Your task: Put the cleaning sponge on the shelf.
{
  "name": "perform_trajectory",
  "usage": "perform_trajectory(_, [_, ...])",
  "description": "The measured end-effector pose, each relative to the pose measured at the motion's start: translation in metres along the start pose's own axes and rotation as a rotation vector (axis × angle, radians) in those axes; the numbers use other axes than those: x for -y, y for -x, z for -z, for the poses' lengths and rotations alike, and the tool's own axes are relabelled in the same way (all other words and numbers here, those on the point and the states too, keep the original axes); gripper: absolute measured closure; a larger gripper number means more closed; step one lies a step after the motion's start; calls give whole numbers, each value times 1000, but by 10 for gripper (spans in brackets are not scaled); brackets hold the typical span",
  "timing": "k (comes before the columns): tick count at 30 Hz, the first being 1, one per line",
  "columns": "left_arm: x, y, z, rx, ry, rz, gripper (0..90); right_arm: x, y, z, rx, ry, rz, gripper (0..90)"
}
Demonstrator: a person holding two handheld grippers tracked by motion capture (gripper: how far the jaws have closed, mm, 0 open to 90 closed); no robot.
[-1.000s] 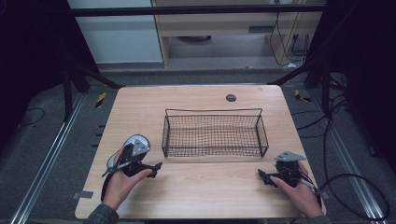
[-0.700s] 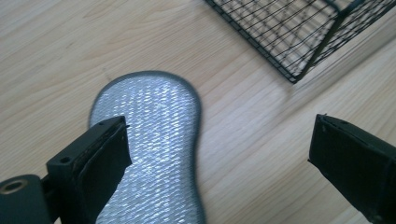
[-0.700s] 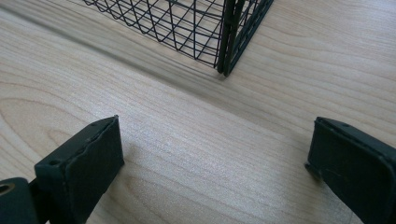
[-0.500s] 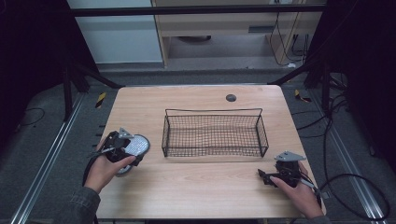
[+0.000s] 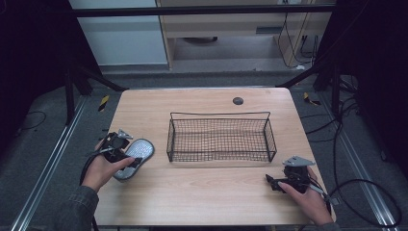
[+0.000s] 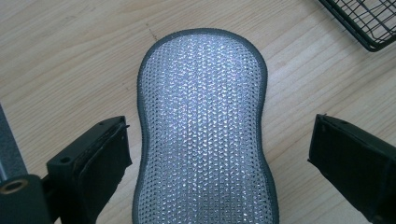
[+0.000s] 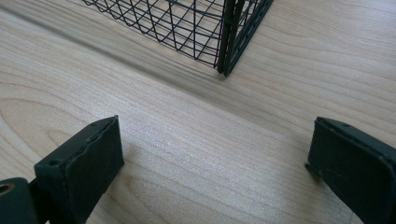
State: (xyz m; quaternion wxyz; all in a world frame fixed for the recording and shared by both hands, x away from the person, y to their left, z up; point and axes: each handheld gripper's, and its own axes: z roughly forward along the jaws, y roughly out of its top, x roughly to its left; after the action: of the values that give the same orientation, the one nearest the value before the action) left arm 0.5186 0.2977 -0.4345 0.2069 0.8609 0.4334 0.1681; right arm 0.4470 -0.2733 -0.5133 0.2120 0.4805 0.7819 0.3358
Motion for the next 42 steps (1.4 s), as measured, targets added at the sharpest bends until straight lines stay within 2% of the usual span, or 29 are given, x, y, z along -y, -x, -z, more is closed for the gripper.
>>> perform_trajectory(9, [-4, 0, -3, 10, 0, -10, 41, 0, 0, 0, 2, 0, -1, 33])
perform_trajectory(19, [-8, -1, -8, 20, -76, -18, 38, 0, 0, 0, 1, 0, -1, 33])
perform_trajectory(20, [-9, -2, -9, 18, -98, -27, 38, 0, 0, 0, 0, 0, 0, 33])
perform_trajectory(22, [-8, -4, -10, 8, -104, -26, 37, 0, 0, 0, 0, 0, 0, 32])
perform_trajectory(25, [-8, -8, -12, 22, -128, -24, 37, 0, 0, 0, 1, 0, 1, 31])
perform_trajectory(30, [-9, -9, -16, 26, -135, -28, 35, 0, 0, 0, 2, -2, -3, 31])
perform_trajectory(35, [-10, -11, -26, 32, -176, -33, 38, 0, 0, 0, 2, -2, -3, 31])
perform_trajectory(42, [-11, -12, -34, 43, -193, -36, 40, 0, 0, 0, 0, -2, -3, 29])
